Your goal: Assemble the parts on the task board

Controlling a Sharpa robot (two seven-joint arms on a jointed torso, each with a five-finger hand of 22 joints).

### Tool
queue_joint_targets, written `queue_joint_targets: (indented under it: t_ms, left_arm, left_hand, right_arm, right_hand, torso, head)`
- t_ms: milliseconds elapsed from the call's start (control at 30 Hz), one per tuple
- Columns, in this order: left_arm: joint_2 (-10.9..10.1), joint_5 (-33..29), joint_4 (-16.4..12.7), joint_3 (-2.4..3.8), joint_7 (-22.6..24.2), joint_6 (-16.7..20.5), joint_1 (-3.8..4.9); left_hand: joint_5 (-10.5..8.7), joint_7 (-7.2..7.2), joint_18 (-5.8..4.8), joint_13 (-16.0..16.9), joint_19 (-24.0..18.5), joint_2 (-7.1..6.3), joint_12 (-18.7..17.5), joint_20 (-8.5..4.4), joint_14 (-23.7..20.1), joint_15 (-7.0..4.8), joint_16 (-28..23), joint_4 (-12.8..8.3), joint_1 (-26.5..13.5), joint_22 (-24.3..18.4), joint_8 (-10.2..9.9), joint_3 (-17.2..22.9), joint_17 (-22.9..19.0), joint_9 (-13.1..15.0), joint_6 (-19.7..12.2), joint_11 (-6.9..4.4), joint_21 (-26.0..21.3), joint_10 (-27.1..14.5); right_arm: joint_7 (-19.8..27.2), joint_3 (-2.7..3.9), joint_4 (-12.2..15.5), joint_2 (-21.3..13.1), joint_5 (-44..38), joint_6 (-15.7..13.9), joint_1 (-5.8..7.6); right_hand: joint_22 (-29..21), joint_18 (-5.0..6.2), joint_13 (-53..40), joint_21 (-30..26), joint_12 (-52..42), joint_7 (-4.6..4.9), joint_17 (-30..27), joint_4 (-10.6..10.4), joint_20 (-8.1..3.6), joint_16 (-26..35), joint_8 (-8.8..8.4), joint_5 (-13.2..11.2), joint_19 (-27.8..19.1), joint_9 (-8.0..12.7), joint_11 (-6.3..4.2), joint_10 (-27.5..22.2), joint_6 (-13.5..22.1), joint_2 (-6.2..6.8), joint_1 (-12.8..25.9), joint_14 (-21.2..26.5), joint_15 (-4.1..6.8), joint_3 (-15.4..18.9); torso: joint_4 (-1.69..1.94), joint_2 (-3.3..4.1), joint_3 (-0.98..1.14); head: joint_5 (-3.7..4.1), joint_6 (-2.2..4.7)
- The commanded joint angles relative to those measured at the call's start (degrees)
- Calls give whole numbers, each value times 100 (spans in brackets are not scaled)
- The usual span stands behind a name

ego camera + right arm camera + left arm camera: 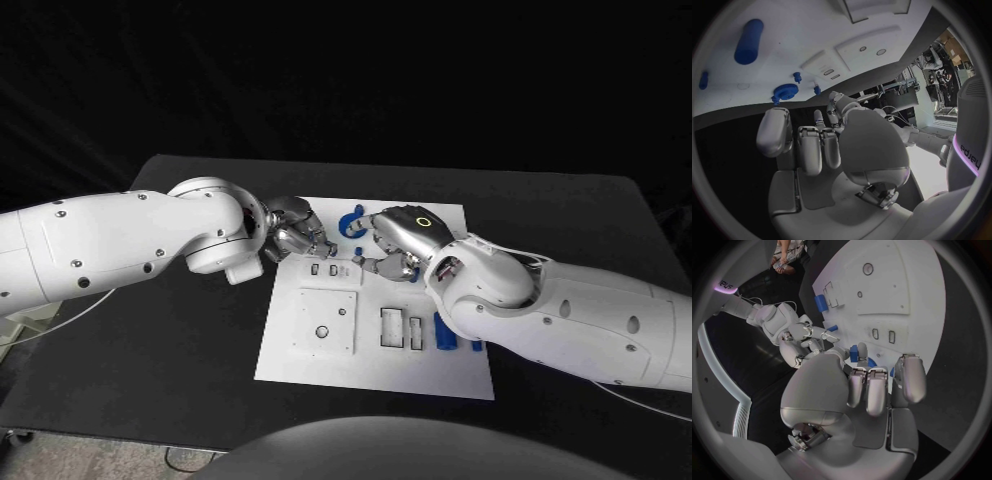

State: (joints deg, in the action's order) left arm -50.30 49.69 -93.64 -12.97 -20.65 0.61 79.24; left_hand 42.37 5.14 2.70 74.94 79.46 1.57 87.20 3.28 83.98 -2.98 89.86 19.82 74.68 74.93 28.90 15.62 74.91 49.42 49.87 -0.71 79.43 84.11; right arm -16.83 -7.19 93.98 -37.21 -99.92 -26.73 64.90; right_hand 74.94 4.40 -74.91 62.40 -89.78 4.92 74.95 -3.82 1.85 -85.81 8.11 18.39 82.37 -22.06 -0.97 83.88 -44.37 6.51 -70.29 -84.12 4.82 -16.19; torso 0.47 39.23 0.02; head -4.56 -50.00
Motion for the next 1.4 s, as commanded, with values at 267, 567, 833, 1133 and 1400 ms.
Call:
queue_joint_targets:
  t_ms: [267,567,833,1133,1400]
  left_arm:
    - [6,801,-87,-11,-1083,121,-14]
    - [134,1110,-124,-22,-1403,276,-62]
    - [292,1220,-127,-26,-1496,268,-143]
    - [471,1316,-98,-26,-1550,280,-265]
    - [533,1365,-108,-25,-1567,385,-337]
  left_hand:
    - [-378,-188,54,1358,94,-119,55,1,602,-20,14,-769,-248,835,-209,996,1509,-135,319,0,31,390]
    - [-454,-186,44,1382,135,-133,93,-1,602,-24,14,-832,-321,861,-243,1094,1509,-148,330,-1,59,426]
    - [-517,-184,44,1385,145,-201,98,-3,602,-26,14,-883,-406,866,-259,1114,1509,-147,333,-1,57,432]
    - [-541,-199,34,1404,183,-182,127,-8,602,-33,14,-935,-438,890,-242,1169,1509,-132,376,-12,87,458]
    - [-542,-201,33,1405,187,-177,130,-9,602,-35,14,-943,-447,892,-239,1180,1509,-128,383,-14,90,460]
  right_arm:
    - [-233,2,678,-669,-323,44,219]
    - [-344,1,1180,-1249,-306,-65,485]
    - [-430,1,1294,-1493,-301,-116,537]
    - [-437,1,1304,-1647,-255,-166,613]
    - [-450,0,1279,-1760,-97,-65,632]
  right_hand:
    - [815,78,-1476,-29,11,16,904,-40,13,23,0,-149,-33,68,35,586,-15,21,40,-463,-52,92]
    - [819,75,-1484,-19,3,29,907,-63,21,18,45,-76,-23,118,45,592,-127,-26,3,-465,-62,101]
    - [819,75,-1478,-23,9,38,900,-99,25,22,59,-30,-21,149,51,587,-170,-40,21,-463,-66,117]
    - [824,74,-1485,-13,2,34,913,-228,28,10,87,256,-9,240,50,593,-283,-94,89,-467,-67,131]
    - [825,74,-1485,-13,2,33,917,-252,28,6,92,325,-7,267,49,593,-310,-113,88,-467,-66,119]
  torso:
    - [-22,-7,5]
    - [4,-6,16]
    - [-26,-17,48]
    - [-18,-8,34]
    - [-13,-14,32]
  head:
    - [-58,0]
    - [-65,0]
    - [-147,0]
    - [-133,0]
    - [-103,0]
